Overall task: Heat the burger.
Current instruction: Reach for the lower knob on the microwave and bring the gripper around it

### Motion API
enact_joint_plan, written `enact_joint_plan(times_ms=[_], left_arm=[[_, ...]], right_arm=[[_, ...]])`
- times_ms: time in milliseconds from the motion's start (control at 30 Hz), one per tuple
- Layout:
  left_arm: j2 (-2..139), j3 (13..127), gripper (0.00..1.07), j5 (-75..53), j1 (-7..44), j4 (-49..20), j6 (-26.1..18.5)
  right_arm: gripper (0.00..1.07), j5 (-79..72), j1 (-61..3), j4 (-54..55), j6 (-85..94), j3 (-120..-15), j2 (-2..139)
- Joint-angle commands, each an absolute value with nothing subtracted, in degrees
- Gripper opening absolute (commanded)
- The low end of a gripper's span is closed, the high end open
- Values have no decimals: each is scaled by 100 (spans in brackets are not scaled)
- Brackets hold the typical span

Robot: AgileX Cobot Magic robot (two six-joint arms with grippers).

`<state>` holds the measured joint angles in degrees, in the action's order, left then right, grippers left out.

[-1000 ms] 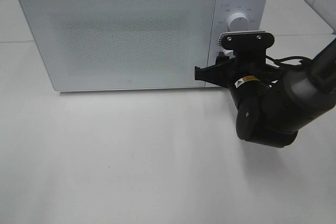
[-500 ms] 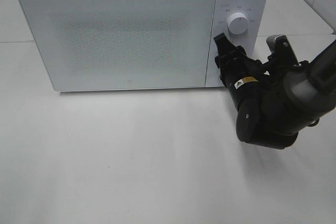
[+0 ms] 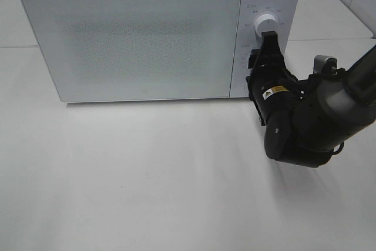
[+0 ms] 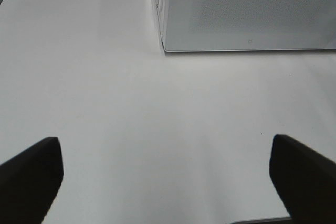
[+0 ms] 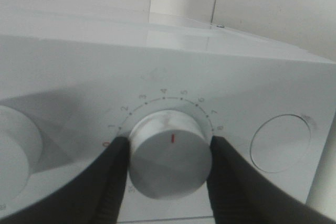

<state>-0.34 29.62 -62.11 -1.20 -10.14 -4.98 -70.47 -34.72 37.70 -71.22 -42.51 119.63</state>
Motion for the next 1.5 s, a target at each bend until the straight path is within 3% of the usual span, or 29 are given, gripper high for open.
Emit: enact_joint_plan(times_ms=[33, 533, 967, 1067, 1233, 1500], left_arm=[[-126, 2956, 100, -6131, -132, -1054, -481], [-126, 2956, 100, -6131, -132, -1054, -481], [-126, 2956, 100, -6131, -132, -1054, -481], [-126, 2956, 100, -6131, -132, -1054, -481], [-126, 2956, 100, -6131, -132, -1054, -481], [-126, 2956, 100, -6131, -132, -1054, -481]], right_arm=[[4, -8205, -3455, 3541, -7357, -4377, 11923], [6, -8205, -3455, 3541, -7374, -4377, 11923], [14, -8205, -3455, 3575, -7368, -4377, 11923], [18, -8205, -3455, 3661, -7340, -4372, 11923], [35, -8205, -3455, 3690, -7254, -4372, 11923], [43, -8205, -3455, 3690, -7173, -4372, 11923]])
